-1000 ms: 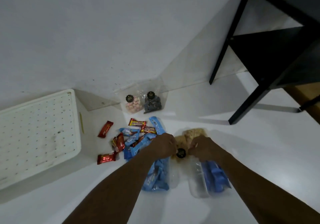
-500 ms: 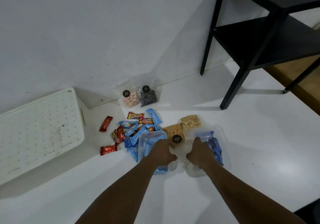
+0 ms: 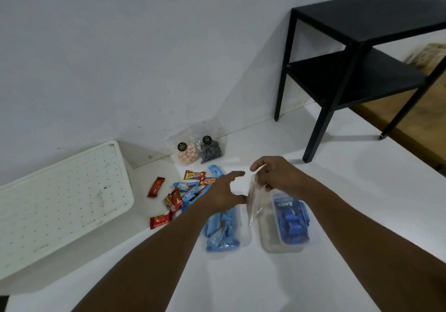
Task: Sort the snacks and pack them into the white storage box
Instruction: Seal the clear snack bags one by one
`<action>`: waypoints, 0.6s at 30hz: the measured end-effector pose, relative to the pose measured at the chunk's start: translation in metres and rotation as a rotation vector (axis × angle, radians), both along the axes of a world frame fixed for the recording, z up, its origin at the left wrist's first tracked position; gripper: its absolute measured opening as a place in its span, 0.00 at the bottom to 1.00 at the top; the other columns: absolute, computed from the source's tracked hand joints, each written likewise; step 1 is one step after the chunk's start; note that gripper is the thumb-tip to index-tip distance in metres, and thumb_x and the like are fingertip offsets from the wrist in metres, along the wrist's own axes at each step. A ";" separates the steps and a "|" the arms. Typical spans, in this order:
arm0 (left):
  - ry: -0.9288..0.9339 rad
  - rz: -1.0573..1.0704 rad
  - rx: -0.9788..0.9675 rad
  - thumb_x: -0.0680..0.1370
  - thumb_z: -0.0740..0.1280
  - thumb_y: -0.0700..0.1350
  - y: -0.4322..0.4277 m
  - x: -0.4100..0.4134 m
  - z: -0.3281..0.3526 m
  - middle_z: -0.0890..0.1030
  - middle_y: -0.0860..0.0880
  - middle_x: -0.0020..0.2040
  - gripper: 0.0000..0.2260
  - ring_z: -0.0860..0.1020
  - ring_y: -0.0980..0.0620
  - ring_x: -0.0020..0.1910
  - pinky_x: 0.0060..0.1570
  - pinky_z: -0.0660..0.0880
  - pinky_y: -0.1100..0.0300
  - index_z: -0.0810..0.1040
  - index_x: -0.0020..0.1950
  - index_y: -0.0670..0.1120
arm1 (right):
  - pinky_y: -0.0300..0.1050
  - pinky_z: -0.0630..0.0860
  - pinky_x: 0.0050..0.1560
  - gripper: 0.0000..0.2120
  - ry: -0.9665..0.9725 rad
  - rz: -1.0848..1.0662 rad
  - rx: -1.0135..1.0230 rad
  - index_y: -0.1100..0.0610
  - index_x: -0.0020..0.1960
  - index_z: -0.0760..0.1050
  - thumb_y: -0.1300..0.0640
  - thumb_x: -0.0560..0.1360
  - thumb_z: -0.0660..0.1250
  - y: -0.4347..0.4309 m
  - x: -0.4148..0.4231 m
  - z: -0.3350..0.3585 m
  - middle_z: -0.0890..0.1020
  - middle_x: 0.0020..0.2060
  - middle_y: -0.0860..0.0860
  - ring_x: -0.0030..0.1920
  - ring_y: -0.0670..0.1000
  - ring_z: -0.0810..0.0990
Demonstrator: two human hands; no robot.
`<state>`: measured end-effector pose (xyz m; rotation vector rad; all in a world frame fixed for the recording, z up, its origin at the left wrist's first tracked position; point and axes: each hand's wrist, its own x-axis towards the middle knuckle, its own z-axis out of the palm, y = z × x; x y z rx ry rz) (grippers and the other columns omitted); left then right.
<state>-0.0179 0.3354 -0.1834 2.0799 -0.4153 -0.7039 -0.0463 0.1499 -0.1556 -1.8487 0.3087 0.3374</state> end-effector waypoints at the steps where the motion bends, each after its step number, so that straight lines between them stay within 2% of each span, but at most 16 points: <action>1: -0.013 -0.042 -0.087 0.71 0.77 0.39 0.000 0.004 0.018 0.76 0.53 0.60 0.29 0.76 0.69 0.52 0.51 0.71 0.72 0.72 0.70 0.46 | 0.45 0.73 0.33 0.12 -0.020 0.064 0.004 0.64 0.51 0.77 0.73 0.69 0.66 -0.001 0.006 0.019 0.81 0.36 0.65 0.33 0.54 0.78; 2: -0.015 -0.069 -0.128 0.71 0.77 0.39 0.000 0.010 0.033 0.77 0.56 0.60 0.27 0.75 0.71 0.53 0.53 0.70 0.73 0.74 0.69 0.48 | 0.45 0.72 0.33 0.14 -0.042 0.116 0.001 0.64 0.53 0.77 0.72 0.69 0.68 -0.003 0.012 0.037 0.82 0.38 0.68 0.35 0.54 0.78; 4: -0.050 -0.088 -0.124 0.70 0.78 0.44 0.000 0.022 0.059 0.80 0.57 0.60 0.19 0.76 0.62 0.59 0.61 0.71 0.64 0.81 0.61 0.49 | 0.44 0.70 0.34 0.16 -0.096 0.173 -0.012 0.64 0.55 0.76 0.70 0.68 0.70 -0.003 0.022 0.071 0.84 0.43 0.68 0.36 0.54 0.78; 6: -0.102 -0.066 -0.186 0.71 0.78 0.43 0.000 0.029 0.077 0.85 0.52 0.50 0.10 0.80 0.58 0.53 0.61 0.72 0.61 0.83 0.48 0.42 | 0.44 0.69 0.34 0.16 -0.165 0.155 0.001 0.63 0.55 0.76 0.69 0.68 0.72 -0.003 0.029 0.099 0.84 0.44 0.68 0.37 0.56 0.77; 8: -0.072 0.049 -0.333 0.73 0.74 0.35 0.000 0.031 0.088 0.83 0.45 0.43 0.05 0.81 0.55 0.45 0.54 0.77 0.62 0.79 0.43 0.36 | 0.45 0.71 0.36 0.16 -0.236 0.096 0.018 0.61 0.54 0.76 0.62 0.69 0.76 -0.004 0.034 0.117 0.85 0.43 0.65 0.38 0.57 0.79; 10: -0.033 0.160 -0.494 0.76 0.69 0.31 0.005 0.032 0.098 0.81 0.41 0.40 0.05 0.82 0.50 0.42 0.52 0.79 0.57 0.76 0.42 0.37 | 0.45 0.76 0.40 0.16 -0.273 0.061 -0.033 0.59 0.53 0.78 0.53 0.70 0.77 -0.005 0.035 0.126 0.87 0.43 0.57 0.42 0.54 0.84; 12: -0.014 0.269 -0.546 0.77 0.70 0.35 0.016 0.034 0.103 0.82 0.41 0.40 0.06 0.84 0.47 0.43 0.52 0.80 0.49 0.75 0.42 0.39 | 0.44 0.77 0.42 0.15 -0.277 0.070 -0.108 0.58 0.51 0.80 0.50 0.71 0.75 -0.007 0.032 0.125 0.87 0.43 0.53 0.45 0.52 0.86; 13: 0.003 0.302 -0.543 0.77 0.71 0.37 0.023 0.034 0.106 0.83 0.40 0.41 0.06 0.84 0.46 0.43 0.51 0.80 0.49 0.76 0.42 0.40 | 0.43 0.78 0.41 0.13 -0.282 0.071 -0.117 0.58 0.50 0.80 0.50 0.72 0.74 -0.006 0.030 0.123 0.87 0.43 0.52 0.45 0.51 0.86; 16: 0.100 0.327 -0.532 0.77 0.71 0.43 0.039 0.031 0.116 0.85 0.39 0.47 0.07 0.84 0.45 0.44 0.38 0.80 0.56 0.75 0.43 0.44 | 0.42 0.77 0.39 0.10 -0.366 0.020 -0.108 0.58 0.47 0.82 0.51 0.75 0.71 0.006 0.026 0.115 0.86 0.38 0.52 0.40 0.48 0.85; 18: 0.166 0.323 -0.571 0.77 0.72 0.46 0.046 0.029 0.123 0.85 0.41 0.49 0.07 0.85 0.45 0.45 0.37 0.80 0.57 0.77 0.47 0.45 | 0.41 0.76 0.37 0.11 -0.441 -0.017 -0.093 0.58 0.45 0.82 0.51 0.77 0.69 0.019 0.027 0.114 0.84 0.34 0.51 0.35 0.46 0.81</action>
